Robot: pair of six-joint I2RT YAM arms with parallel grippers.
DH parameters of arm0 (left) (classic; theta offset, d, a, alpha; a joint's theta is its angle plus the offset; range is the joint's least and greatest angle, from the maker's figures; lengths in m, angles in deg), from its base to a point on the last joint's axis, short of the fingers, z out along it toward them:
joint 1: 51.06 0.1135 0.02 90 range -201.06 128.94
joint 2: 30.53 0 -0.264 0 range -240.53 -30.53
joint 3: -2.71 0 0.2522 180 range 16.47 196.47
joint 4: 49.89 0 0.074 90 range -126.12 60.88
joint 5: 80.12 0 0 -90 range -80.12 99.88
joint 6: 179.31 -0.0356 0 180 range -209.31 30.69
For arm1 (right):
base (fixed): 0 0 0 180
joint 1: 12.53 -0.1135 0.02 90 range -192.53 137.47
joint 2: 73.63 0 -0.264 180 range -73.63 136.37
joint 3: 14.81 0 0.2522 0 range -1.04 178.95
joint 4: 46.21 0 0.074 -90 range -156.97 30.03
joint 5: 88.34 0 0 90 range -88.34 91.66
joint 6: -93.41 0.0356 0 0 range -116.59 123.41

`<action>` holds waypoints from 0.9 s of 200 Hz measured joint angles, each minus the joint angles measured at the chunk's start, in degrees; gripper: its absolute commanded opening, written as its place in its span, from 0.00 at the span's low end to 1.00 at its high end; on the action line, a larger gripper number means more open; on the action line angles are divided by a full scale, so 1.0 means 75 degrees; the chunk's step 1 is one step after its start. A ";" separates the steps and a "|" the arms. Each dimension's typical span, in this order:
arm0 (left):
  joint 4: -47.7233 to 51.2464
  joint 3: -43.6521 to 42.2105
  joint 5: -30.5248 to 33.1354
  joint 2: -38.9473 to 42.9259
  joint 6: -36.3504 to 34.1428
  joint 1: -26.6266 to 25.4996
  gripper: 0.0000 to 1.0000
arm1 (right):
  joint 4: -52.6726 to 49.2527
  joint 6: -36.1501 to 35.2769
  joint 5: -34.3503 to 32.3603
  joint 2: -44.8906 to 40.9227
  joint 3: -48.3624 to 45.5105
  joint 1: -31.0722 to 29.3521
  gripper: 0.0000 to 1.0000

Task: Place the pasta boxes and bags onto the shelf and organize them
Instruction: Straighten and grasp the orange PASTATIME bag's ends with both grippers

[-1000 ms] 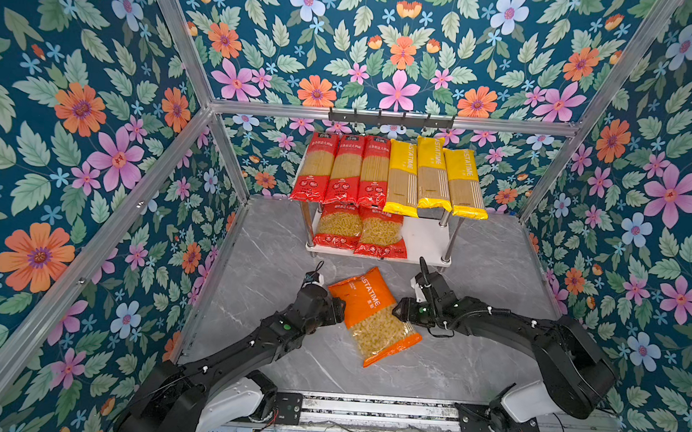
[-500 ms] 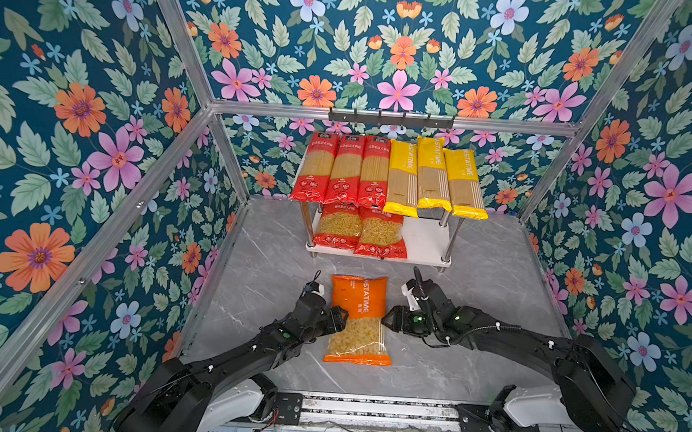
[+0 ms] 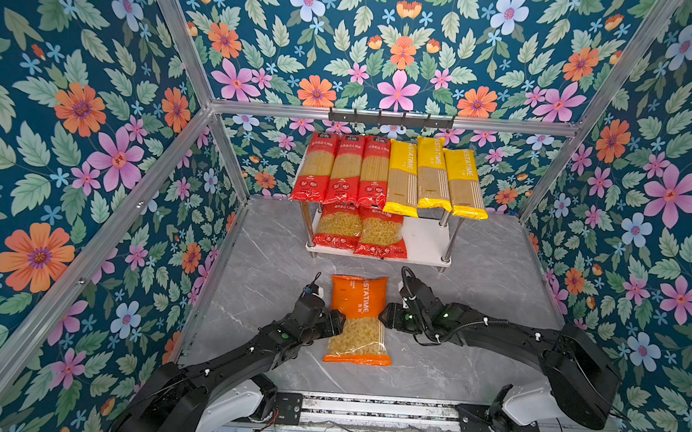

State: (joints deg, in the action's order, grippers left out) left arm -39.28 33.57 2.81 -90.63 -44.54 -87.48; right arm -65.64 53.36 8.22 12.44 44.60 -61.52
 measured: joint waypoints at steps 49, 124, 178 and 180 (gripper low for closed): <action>-0.0848 -0.0283 -0.0373 -0.0463 0.0207 -0.0114 0.58 | 0.0318 -0.0009 0.0114 0.0839 0.0335 -0.0216 0.39; -0.0982 -0.0192 -0.0519 -0.0399 0.0402 -0.0504 0.20 | 0.0329 -0.0070 0.0251 0.0221 0.0015 -0.0221 0.09; -0.0632 0.0574 -0.0720 -0.0114 0.0367 -0.0970 0.02 | -0.0280 -0.0102 0.0321 -0.1040 -0.0356 -0.0221 0.02; -0.0618 0.0600 -0.0723 -0.0108 0.0370 -0.0994 0.01 | -0.0341 -0.0102 0.0318 -0.1107 -0.0364 -0.0221 0.02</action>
State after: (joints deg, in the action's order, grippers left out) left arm -43.92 38.07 -2.61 -91.44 -41.76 -94.94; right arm -68.20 52.60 10.61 4.13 41.87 -63.18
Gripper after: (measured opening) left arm 0.049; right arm 0.049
